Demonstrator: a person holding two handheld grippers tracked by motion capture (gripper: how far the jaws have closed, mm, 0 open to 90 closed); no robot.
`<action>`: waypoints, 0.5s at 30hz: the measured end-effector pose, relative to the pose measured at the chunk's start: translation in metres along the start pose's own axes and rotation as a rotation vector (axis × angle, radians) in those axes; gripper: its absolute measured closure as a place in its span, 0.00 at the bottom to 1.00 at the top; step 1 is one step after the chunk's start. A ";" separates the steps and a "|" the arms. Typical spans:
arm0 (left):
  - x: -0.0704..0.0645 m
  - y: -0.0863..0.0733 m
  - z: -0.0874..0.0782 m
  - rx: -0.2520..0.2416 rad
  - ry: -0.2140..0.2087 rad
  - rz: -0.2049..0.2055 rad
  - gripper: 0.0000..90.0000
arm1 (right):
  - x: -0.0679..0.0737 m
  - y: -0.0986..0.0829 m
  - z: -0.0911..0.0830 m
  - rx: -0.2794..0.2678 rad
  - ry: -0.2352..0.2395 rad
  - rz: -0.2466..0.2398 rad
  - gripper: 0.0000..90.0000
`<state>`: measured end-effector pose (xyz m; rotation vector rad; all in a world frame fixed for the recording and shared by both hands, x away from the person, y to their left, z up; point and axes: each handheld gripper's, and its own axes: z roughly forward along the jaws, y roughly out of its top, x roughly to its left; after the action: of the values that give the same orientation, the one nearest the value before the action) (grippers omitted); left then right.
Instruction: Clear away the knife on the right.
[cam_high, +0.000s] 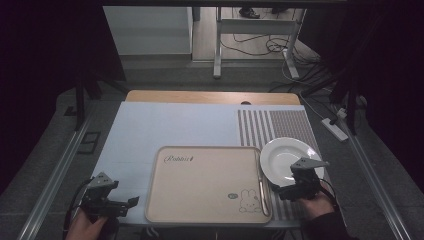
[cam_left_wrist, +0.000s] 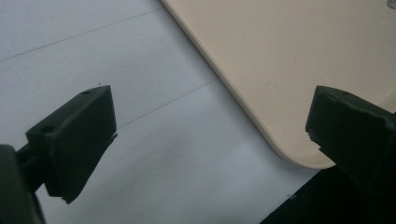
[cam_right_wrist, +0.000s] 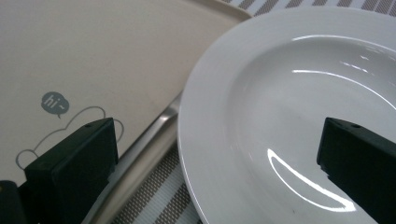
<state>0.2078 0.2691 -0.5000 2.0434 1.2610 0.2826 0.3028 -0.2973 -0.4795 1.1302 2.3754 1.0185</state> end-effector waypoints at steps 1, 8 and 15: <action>0.000 0.000 0.000 0.000 0.000 0.001 0.03 | -0.001 -0.002 -0.001 0.002 -0.004 0.002 0.00; 0.000 0.000 0.000 0.000 0.000 0.000 0.03 | -0.005 -0.012 -0.006 0.006 -0.029 0.030 0.00; 0.000 0.000 0.000 -0.001 -0.001 -0.002 0.03 | -0.007 -0.019 -0.011 0.006 -0.045 0.053 0.00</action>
<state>0.2078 0.2692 -0.5000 2.0412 1.2623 0.2807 0.2911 -0.3166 -0.4857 1.2108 2.3267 0.9927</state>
